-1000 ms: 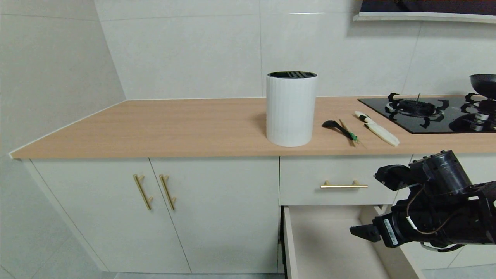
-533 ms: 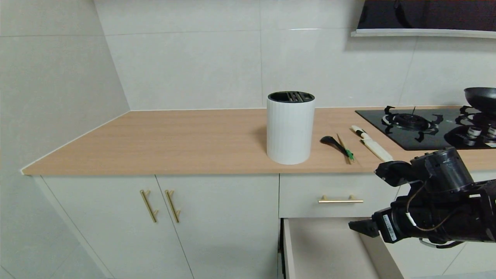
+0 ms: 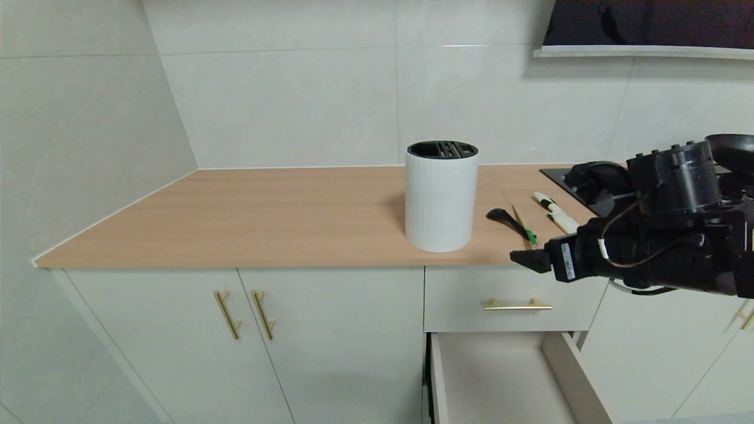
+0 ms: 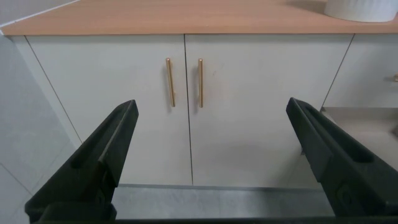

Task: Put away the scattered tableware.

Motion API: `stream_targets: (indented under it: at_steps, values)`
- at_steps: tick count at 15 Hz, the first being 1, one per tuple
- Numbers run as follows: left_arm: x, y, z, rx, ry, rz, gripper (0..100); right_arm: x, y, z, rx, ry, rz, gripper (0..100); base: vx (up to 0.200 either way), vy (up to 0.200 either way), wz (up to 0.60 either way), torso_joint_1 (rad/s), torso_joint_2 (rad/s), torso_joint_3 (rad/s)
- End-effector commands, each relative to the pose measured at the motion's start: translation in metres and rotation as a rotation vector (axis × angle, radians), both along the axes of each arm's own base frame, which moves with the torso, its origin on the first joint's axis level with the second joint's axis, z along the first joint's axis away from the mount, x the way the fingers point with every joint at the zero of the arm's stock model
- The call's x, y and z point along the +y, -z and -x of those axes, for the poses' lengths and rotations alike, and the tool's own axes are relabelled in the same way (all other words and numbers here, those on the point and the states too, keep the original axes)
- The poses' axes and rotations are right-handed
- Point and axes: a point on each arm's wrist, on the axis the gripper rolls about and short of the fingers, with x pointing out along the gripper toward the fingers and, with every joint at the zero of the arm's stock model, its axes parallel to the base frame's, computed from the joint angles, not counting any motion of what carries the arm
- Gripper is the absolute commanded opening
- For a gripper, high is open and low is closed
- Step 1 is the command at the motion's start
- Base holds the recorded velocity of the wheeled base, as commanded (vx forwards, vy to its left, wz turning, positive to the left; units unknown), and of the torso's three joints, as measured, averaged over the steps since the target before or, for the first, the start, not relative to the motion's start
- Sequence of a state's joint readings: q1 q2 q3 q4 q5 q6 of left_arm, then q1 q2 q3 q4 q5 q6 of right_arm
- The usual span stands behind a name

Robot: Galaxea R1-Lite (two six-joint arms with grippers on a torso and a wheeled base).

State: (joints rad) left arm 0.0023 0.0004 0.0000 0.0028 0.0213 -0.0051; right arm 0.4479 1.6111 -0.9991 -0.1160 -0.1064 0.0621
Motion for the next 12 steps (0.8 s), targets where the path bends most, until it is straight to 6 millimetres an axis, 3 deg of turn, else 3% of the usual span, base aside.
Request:
stream_targets:
  at_steps: [1,6,10,12]
  values:
    - [0.000,0.000,0.000,0.000,-0.001,-0.001,100,0.008,0.002,-0.021,0.018,0.072,-0.029,100,0.000,0.000,0.00,0.000,0.00,0.000]
    - [0.000,0.000,0.000,0.000,0.001,-0.001,100,-0.002,-0.016,-0.032,-0.029,0.224,-0.096,100,0.000,0.000,0.00,0.000,0.00,0.000]
    - [0.000,0.000,0.000,0.000,0.001,-0.001,100,0.002,-0.010,-0.052,0.151,0.320,-0.123,100,0.000,0.000,0.00,0.000,0.00,0.000]
    - [0.000,0.000,0.000,0.000,0.001,-0.001,100,0.007,0.011,-0.068,0.202,0.355,-0.098,100,0.000,0.000,0.00,0.000,0.00,0.000]
